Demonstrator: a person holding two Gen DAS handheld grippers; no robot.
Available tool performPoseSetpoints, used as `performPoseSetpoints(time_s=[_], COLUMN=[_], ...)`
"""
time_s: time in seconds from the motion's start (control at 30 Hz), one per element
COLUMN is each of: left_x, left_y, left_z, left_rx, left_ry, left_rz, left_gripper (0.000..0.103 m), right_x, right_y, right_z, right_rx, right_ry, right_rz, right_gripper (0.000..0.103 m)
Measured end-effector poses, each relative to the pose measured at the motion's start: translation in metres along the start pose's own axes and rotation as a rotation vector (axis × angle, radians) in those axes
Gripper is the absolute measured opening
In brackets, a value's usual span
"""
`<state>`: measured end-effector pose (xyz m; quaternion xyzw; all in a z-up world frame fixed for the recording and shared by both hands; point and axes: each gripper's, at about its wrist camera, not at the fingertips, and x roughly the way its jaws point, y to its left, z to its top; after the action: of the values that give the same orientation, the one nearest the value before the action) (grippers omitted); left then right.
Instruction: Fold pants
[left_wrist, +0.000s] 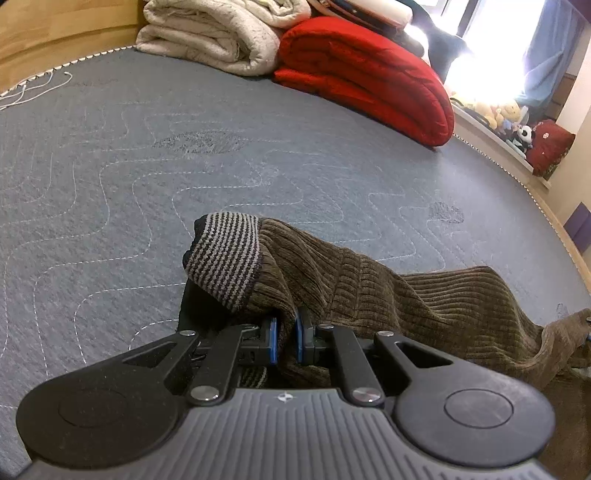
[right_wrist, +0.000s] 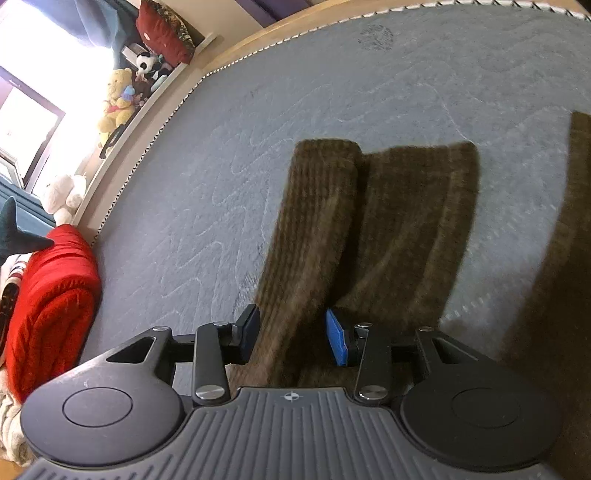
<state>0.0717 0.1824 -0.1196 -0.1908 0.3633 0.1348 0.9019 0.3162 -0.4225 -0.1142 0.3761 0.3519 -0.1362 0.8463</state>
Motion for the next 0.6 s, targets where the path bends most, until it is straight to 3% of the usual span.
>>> performPoseSetpoints(time_s=[0.07,0.1,0.2,0.3,0.4,0.5,0.6], left_x=[-0.002,-0.002,-0.011,-0.039,-0.078,-0.094,-0.080], left_y=[0.000,0.001,0.005,0.016,0.012,0.015,0.035], left_z=[0.001,0.003,0.016,0.041,0.055,0.044,0.019], left_rx=[-0.007,-0.015,-0.050,-0.194,-0.147,-0.089,-0.121], left_ry=[0.000,0.001,-0.011,0.000,-0.022,-0.012,0.109], left_rz=[-0.003,-0.008,-0.053,-0.197,-0.259,-0.253,-0.186], left_gripper=[0.010,0.010,0.007,0.006,0.005,0.004,0.003], right_x=[0.003,0.002,-0.023,-0.081,-0.163,-0.231,-0.257], right_y=[0.005,0.007,0.022,0.038,0.034,0.007,-0.049], right_z=[0.003,0.004,0.012,0.024,0.033,0.023,-0.005], right_rx=[-0.018,-0.027,-0.076,-0.102,-0.078,-0.087,-0.064], right_ry=[-0.003,-0.009,-0.071,-0.197,-0.322,-0.388,-0.311], right_rz=[-0.007,-0.011,0.029,0.089,0.107,0.047,-0.078], right_gripper=[0.007,0.004,0.003,0.002,0.002,0.002,0.002])
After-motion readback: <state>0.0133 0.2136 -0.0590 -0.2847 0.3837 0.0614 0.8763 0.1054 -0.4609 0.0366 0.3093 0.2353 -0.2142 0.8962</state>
